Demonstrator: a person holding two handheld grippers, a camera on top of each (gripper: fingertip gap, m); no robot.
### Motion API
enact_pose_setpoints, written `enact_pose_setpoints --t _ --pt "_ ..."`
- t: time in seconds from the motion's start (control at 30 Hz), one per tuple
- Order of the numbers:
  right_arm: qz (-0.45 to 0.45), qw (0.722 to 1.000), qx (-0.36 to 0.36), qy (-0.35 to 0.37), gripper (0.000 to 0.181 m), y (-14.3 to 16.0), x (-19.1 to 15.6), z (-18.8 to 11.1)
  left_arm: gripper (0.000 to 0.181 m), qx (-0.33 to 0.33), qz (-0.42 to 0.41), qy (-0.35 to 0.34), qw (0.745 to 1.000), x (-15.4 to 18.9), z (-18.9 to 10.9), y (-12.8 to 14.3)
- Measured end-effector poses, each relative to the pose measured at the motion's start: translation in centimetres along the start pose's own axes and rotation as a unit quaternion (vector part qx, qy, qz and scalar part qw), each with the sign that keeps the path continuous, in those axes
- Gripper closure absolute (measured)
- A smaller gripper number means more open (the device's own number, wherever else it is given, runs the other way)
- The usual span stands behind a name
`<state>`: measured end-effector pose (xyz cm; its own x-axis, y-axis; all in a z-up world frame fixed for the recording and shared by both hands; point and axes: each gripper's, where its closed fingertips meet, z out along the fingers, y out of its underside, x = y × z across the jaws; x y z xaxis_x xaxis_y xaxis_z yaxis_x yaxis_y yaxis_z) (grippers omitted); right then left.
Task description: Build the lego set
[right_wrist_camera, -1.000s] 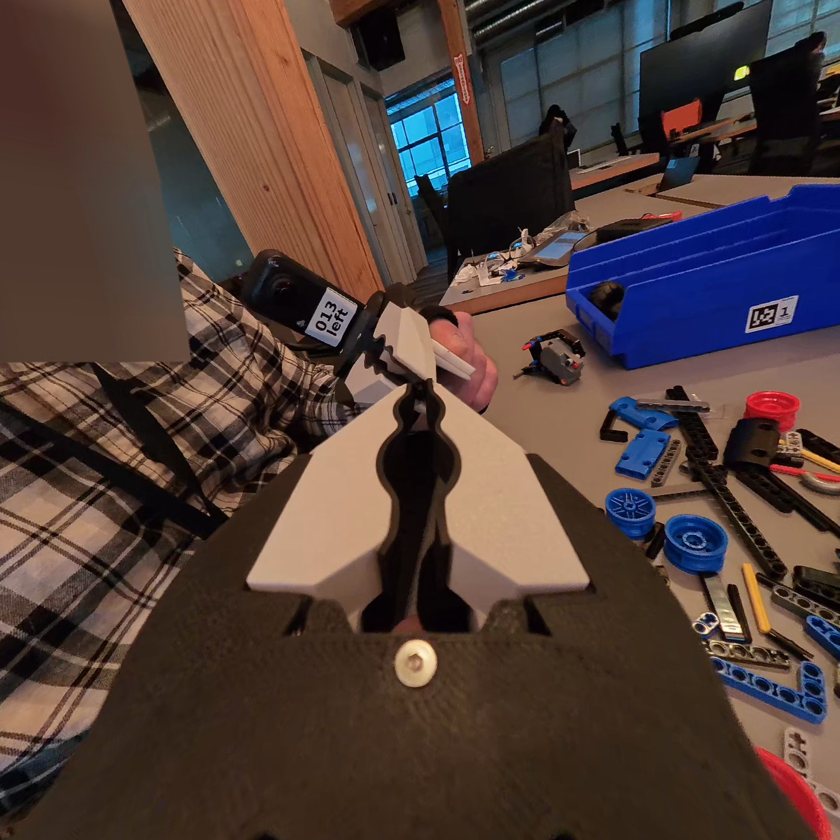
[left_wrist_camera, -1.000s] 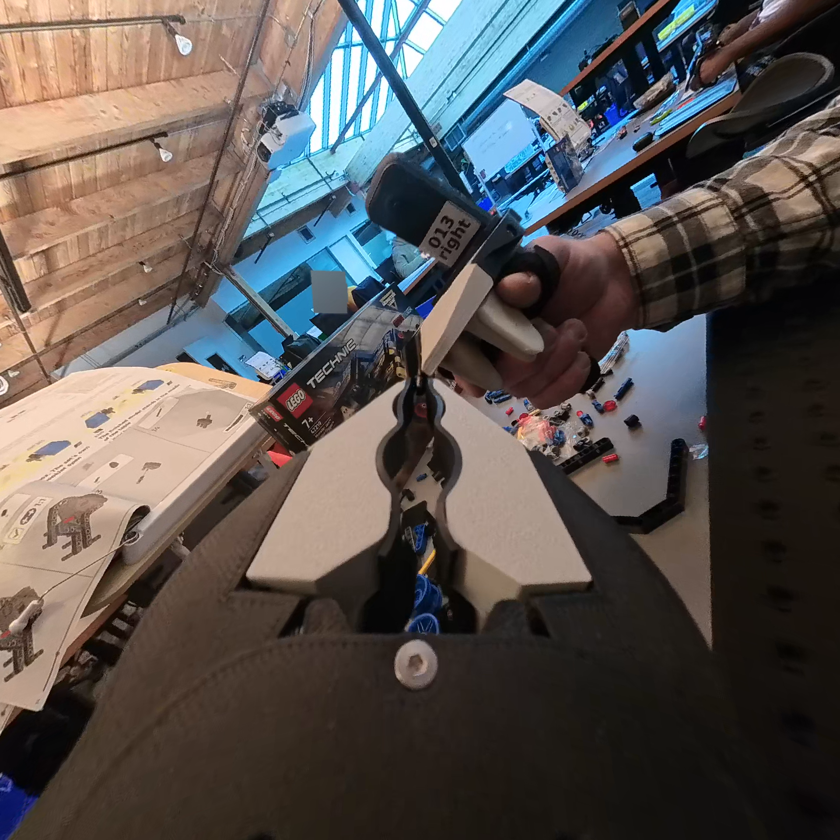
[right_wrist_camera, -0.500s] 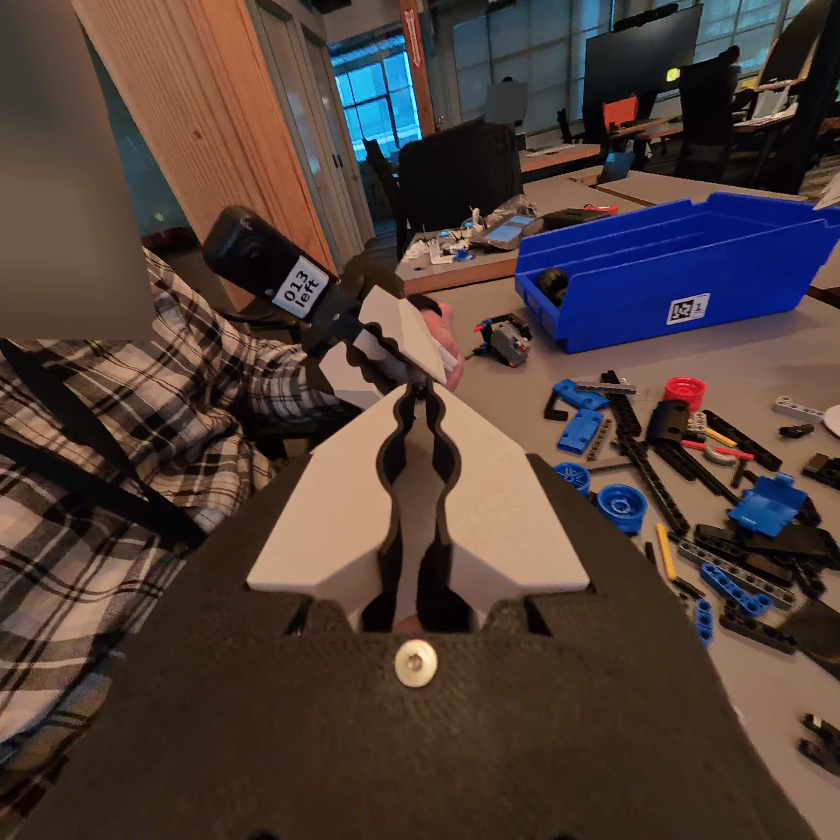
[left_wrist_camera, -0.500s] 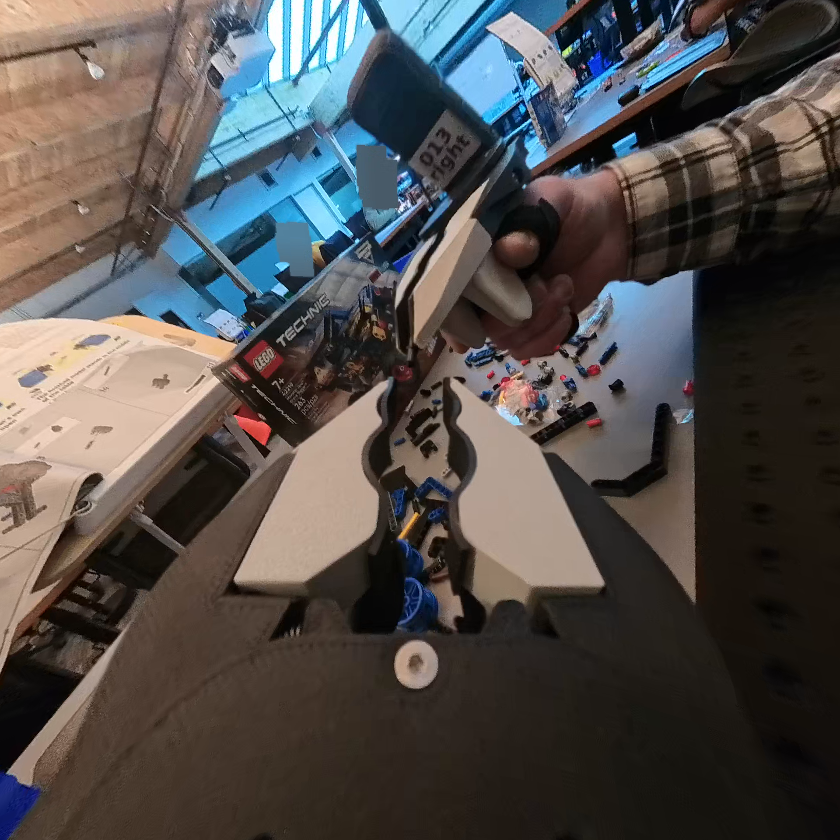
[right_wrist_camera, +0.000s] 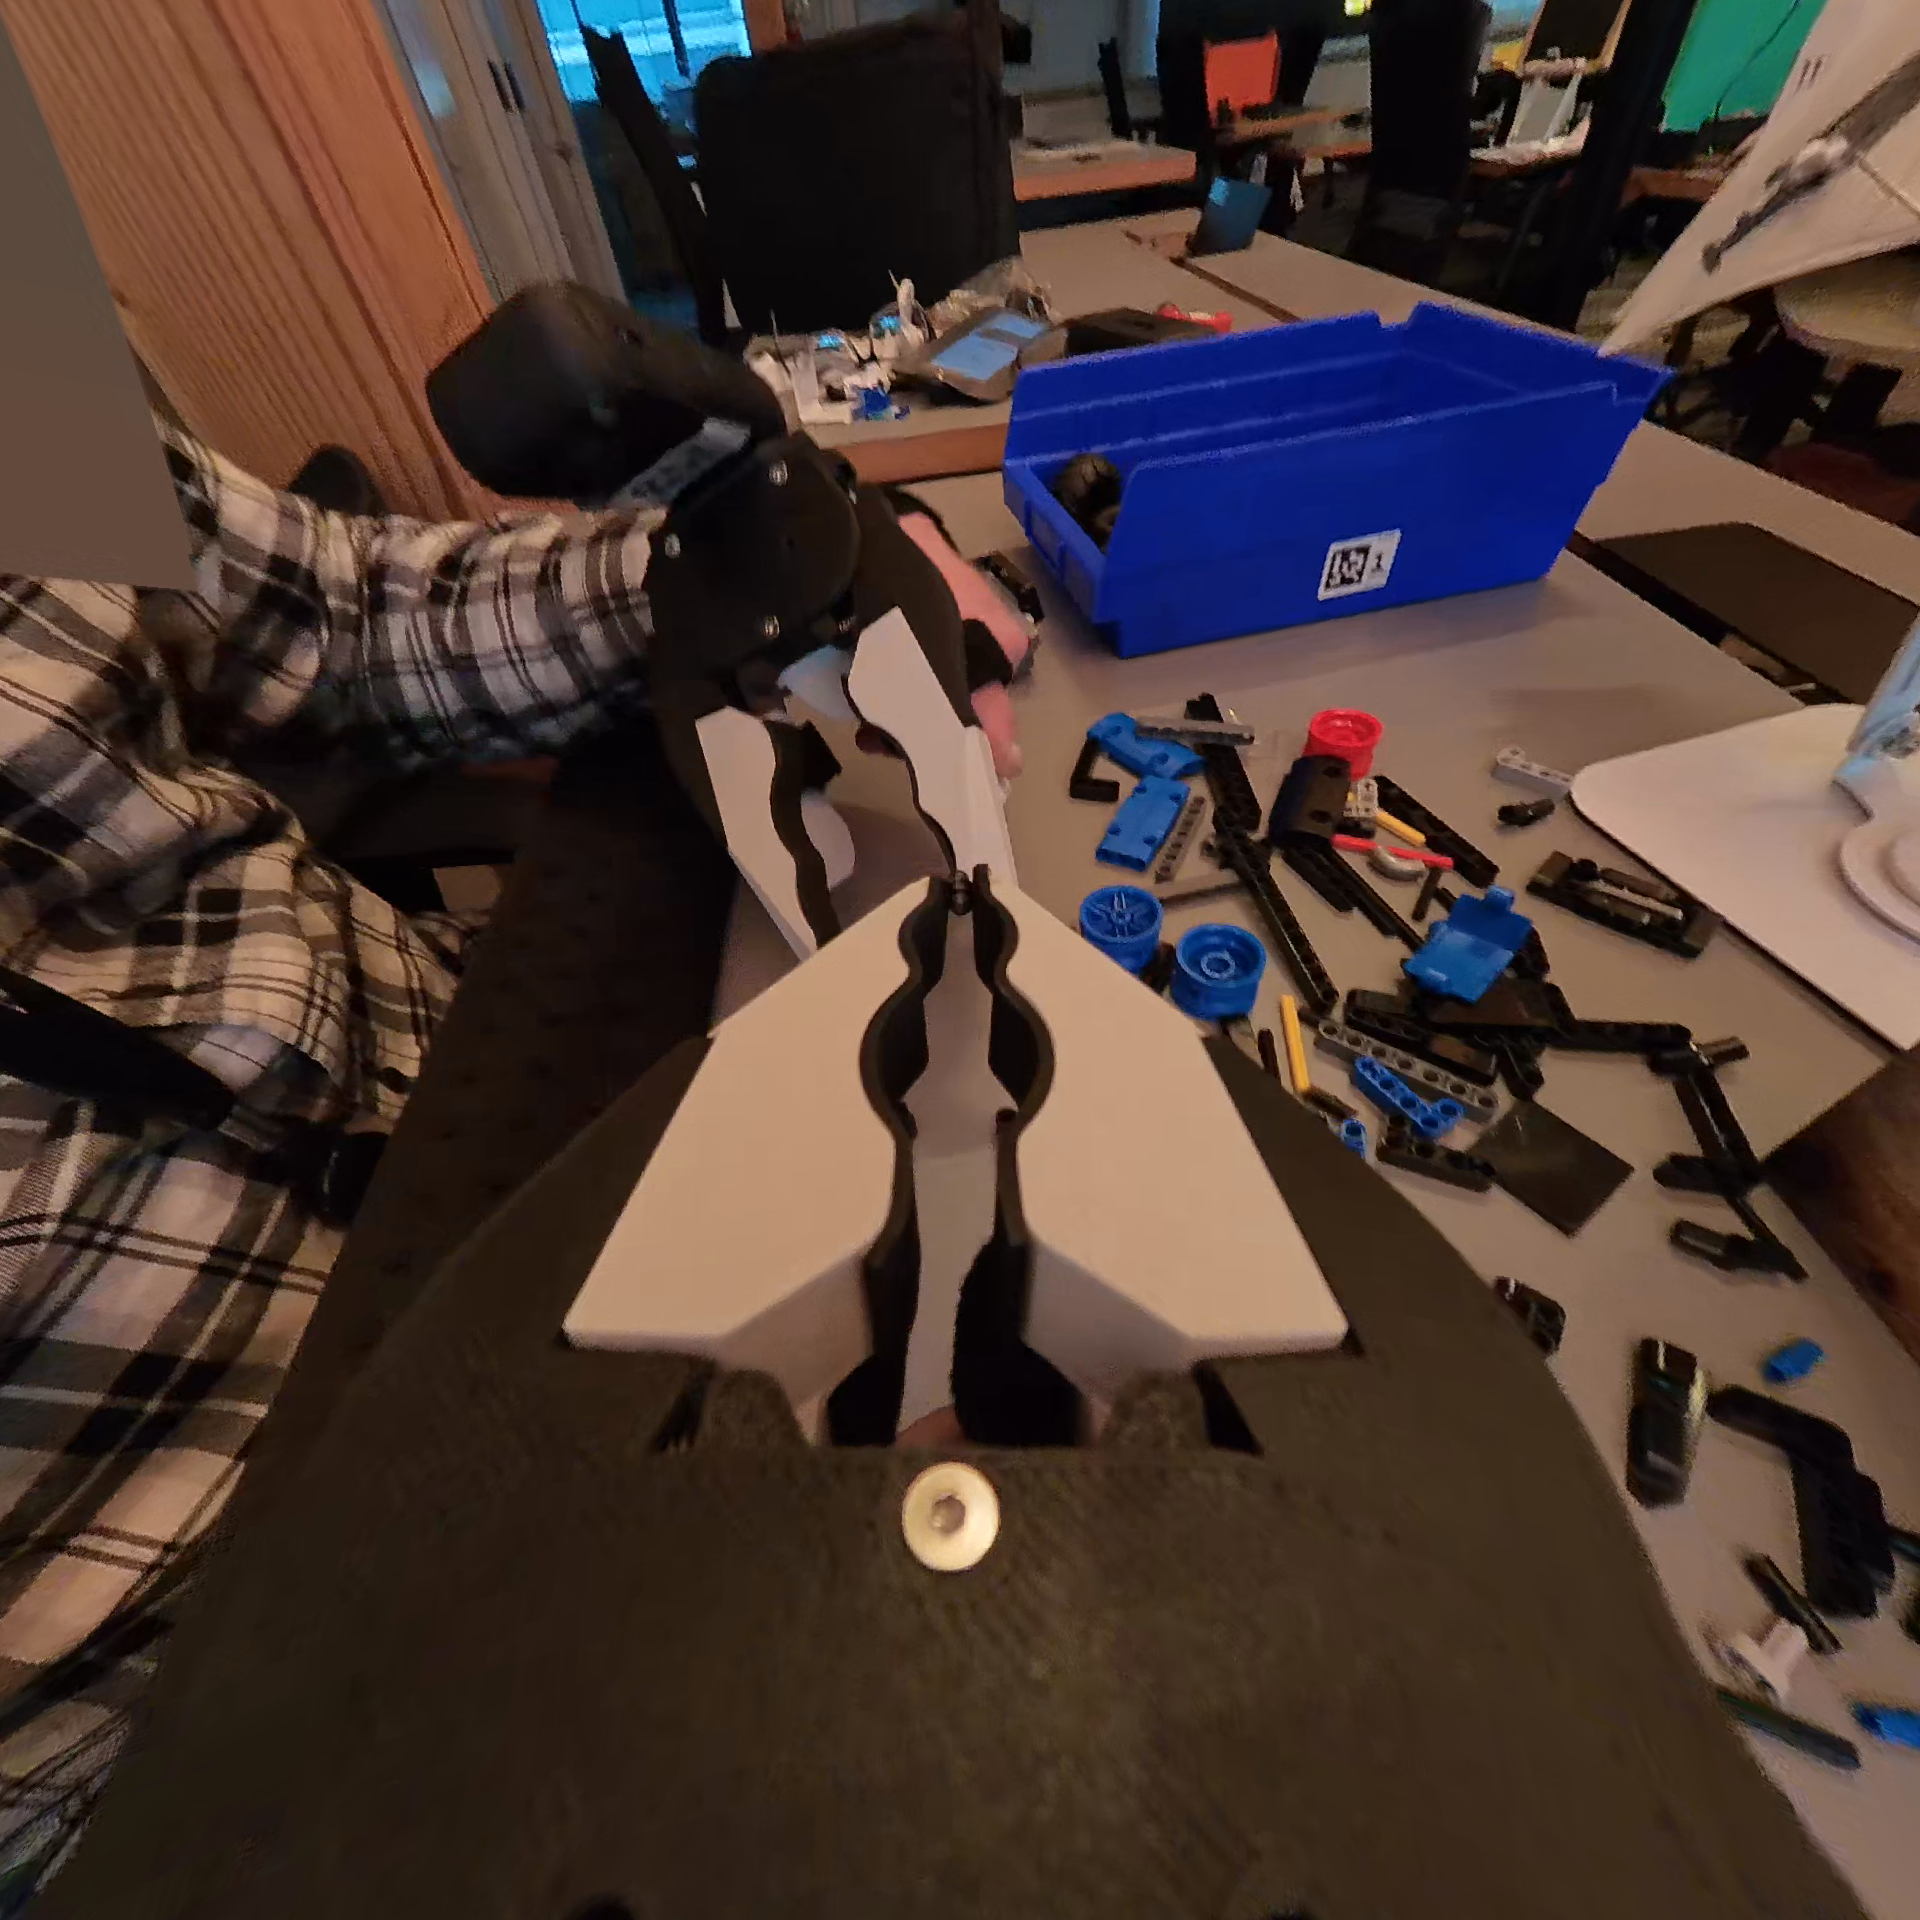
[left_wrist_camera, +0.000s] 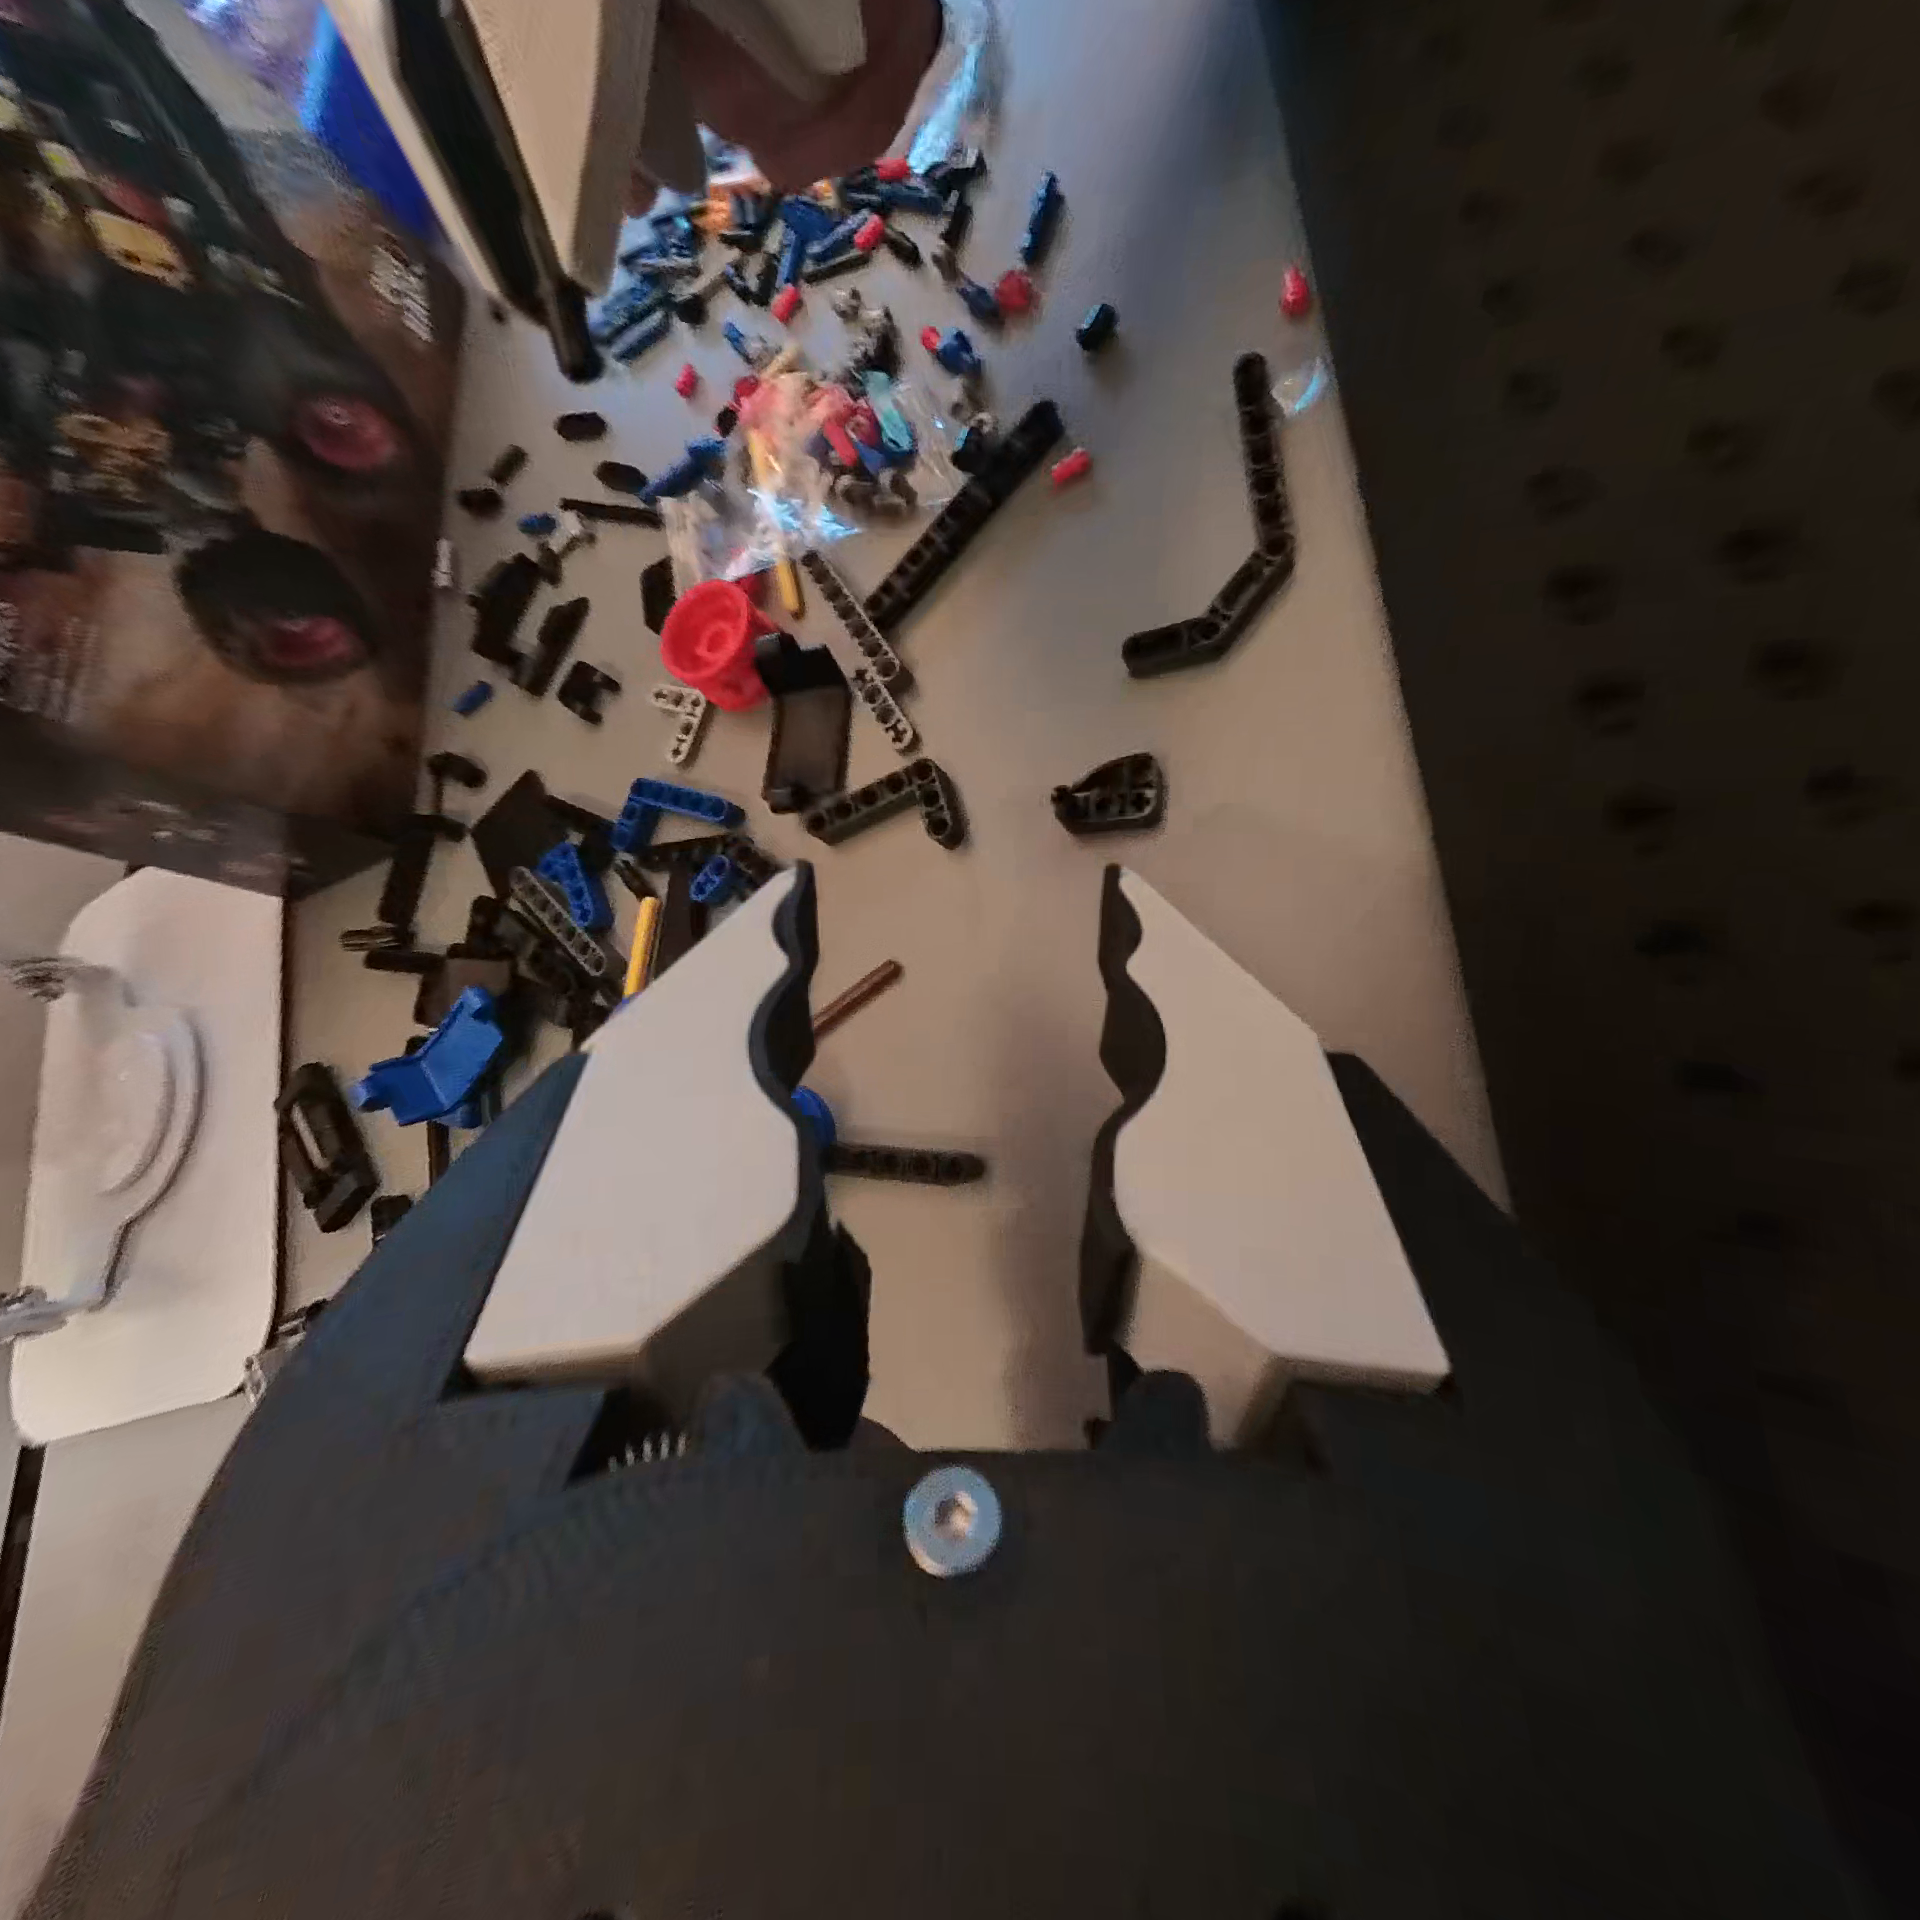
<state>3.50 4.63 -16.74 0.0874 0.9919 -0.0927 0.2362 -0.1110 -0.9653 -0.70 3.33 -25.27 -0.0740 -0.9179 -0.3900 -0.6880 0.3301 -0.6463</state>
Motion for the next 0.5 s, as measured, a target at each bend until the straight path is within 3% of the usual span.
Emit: enact_pose_setpoints --t 0.33,0.5 --pt "0.001 1.000 -0.010 0.010 0.178 1.0 0.5 -0.4 0.135 -0.029 0.048 0.085 0.995 1.8 3.6 0.5" --pt "-0.004 1.000 -0.016 0.009 0.179 1.2 0.4 -0.4 0.155 -0.023 0.048 0.114 0.992 3.0 4.1 0.0"
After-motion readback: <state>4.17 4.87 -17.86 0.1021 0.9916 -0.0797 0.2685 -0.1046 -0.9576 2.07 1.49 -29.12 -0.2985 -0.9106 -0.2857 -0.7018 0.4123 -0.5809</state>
